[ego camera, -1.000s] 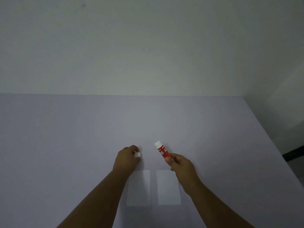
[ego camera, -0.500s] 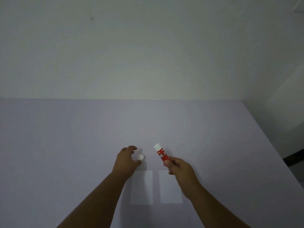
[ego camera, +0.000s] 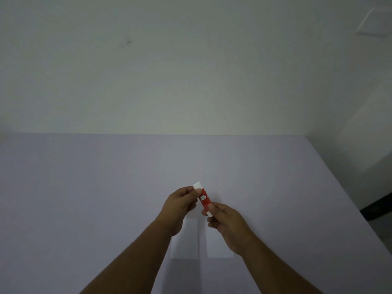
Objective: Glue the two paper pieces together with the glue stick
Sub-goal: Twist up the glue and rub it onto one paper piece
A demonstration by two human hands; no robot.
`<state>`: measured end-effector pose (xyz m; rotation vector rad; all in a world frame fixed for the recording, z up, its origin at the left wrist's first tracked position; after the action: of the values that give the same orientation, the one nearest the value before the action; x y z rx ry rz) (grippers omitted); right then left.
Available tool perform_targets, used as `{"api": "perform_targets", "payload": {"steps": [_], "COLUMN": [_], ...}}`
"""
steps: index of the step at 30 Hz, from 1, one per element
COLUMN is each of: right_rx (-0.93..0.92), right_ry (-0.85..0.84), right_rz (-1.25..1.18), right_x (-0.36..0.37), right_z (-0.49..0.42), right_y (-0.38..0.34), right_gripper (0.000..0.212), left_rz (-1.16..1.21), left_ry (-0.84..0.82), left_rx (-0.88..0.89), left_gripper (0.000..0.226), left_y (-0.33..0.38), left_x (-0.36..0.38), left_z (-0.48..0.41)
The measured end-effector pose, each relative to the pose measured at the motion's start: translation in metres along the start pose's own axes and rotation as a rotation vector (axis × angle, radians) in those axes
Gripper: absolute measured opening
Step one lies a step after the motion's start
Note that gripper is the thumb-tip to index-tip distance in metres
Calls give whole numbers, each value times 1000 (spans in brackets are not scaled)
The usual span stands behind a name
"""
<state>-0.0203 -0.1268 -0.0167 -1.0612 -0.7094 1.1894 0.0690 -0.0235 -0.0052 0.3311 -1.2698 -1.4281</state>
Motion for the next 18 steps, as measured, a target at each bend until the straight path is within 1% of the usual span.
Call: {"api": "perform_targets", "payload": {"steps": [3,4,8,10,14,16,18], "right_rx": [0,8,86,158,257,248,190], "right_ry": [-18,-10,-46,-68,-68,-54,-27], "right_rz": [-94,-124,-401,-482,-491,-457,-461], "right_x": [-1,-2,4,11,18,16,10], "right_z": [2,2,6,8,9,7,6], "right_y": [1,2,12,19,29,29,26], "right_gripper": [46,48,37,38,49,56,52], "left_rz": [58,66,80,84,58,78,82], "left_ry": [1,-3,-34,-46,-71,-47,-12], "left_rx": [11,15,33,49,56,70,89], "left_gripper": [15,15,16,15,16,15,13], "left_y": [3,4,6,8,9,12,15], "left_x": [1,2,7,9,16,15,11], "left_z": [3,4,6,7,8,8,8]}}
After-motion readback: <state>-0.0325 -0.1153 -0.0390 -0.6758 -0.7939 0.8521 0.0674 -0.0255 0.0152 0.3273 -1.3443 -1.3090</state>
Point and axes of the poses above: each hand's wrist, its own z-axis away from the middle knuckle, its own x-axis out of the palm, y = z × x, the point moved 10 cm from there along -z, towards the middle knuckle, and after that the axes turned 15 degrees about z, right-handed, at the moved point
